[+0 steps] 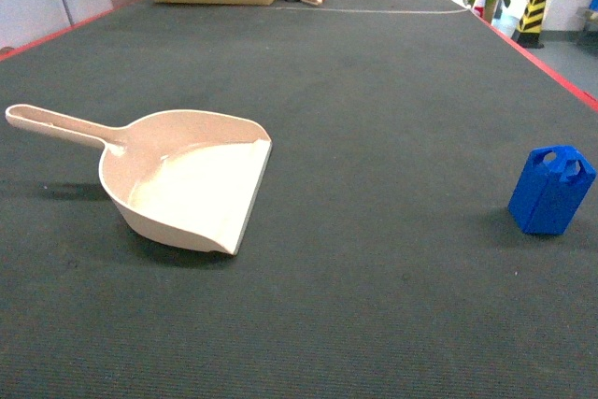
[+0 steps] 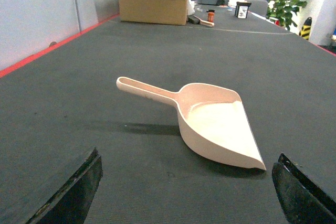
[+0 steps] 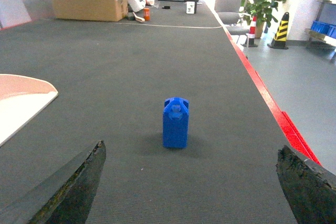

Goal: Place part in tray to right shelf

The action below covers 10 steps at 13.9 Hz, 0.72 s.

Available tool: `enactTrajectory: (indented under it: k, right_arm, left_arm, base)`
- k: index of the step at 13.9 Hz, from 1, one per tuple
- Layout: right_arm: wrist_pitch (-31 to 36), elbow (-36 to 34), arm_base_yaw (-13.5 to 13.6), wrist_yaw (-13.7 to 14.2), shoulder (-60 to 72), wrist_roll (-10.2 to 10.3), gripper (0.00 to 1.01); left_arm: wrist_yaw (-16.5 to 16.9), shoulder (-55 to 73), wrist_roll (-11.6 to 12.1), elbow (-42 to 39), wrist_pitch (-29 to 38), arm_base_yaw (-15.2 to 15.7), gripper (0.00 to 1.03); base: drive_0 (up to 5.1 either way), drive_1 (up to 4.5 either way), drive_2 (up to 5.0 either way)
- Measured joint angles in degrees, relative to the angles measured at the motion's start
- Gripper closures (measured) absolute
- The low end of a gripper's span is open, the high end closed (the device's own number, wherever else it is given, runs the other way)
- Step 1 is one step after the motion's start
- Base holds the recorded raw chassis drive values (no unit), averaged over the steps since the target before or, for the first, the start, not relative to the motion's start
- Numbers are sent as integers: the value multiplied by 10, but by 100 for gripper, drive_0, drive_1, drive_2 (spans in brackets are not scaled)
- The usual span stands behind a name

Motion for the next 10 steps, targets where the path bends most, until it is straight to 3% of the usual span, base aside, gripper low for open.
enactTrajectory:
  k: [10]
  right_arm:
    - [0, 0, 0, 0, 0, 0, 3]
  left_arm:
    - [0, 0, 0, 0, 0, 0, 5]
  base:
    - [0, 0, 0]
